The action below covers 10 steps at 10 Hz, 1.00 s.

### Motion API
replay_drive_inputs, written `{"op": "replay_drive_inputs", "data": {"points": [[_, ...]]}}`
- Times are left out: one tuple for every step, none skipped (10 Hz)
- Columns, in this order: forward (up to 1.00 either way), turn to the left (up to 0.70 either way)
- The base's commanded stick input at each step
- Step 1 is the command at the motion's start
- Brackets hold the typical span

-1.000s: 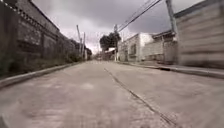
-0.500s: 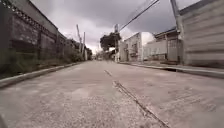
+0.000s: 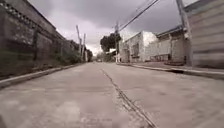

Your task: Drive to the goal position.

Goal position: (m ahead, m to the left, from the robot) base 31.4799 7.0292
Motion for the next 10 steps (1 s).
{"op": "replay_drive_inputs", "data": {"points": [[1.00,0.00],[1.00,0.00],[1.00,0.00],[1.00,0.00],[1.00,0.00],[1.00,0.00],[1.00,0.00],[1.00,0.00],[1.00,0.00],[1.00,0.00]]}}
